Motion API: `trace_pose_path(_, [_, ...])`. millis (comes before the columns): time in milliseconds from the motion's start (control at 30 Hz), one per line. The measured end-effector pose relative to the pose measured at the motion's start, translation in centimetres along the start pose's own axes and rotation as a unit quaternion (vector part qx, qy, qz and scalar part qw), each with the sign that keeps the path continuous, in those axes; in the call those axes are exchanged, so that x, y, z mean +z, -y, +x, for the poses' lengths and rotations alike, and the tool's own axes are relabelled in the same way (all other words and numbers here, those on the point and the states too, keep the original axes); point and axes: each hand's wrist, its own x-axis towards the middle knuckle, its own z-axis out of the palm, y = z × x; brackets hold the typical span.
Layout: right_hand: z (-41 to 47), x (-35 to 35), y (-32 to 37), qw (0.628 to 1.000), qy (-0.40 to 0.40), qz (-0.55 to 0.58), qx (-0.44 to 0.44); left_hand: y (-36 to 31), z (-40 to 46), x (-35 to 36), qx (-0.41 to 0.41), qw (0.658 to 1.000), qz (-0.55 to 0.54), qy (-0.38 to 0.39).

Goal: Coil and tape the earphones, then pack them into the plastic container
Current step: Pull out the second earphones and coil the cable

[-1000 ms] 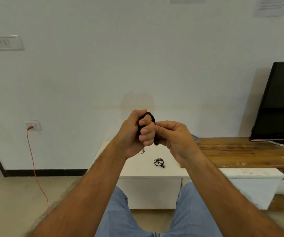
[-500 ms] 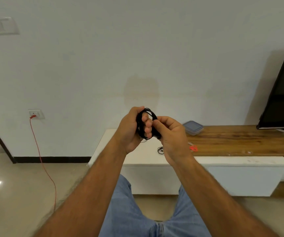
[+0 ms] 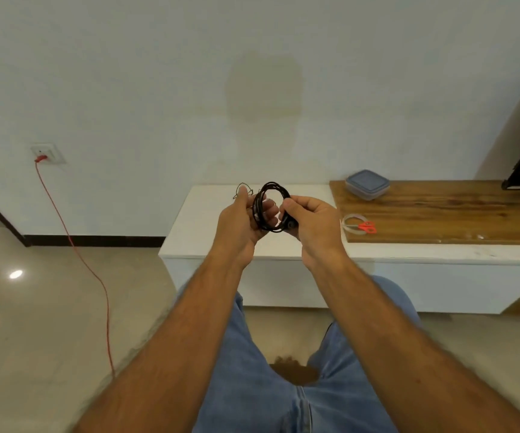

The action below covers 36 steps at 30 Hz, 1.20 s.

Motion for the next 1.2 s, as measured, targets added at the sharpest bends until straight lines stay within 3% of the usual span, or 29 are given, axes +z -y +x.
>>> trace_pose_path(367, [11.2,1.5,-10.9,0.982,-0.014,-0.154,0.106,6.5,12.3,-6.6,-0.066,0.985,0.16,-0.028])
trace_pose_path(467, [14.1,2.6,-13.7,0.978,-0.013,-0.167,0.128,8.0,16.2,-8.0,-0.09,0.985,0.137,-0.053])
trace_pose_path(833, [17.8,3.8,-22.1,0.972,-0.021,-0.179,0.148,12.3,22.8,-11.4,-0.143,0.976,-0.1,-0.129])
trace_pose_path(1000, [19.0,3.8,-23.5,0.97,-0.05,-0.196,0.134,12.1,23.2,-12.6,-0.221,0.974,-0.026,-0.047])
trace_pose_path(1200, [21.4,4.3,-23.6,0.967,-0.028,-0.233,0.104,11.8,24.5,-12.4,-0.209,0.977,0.012,-0.037])
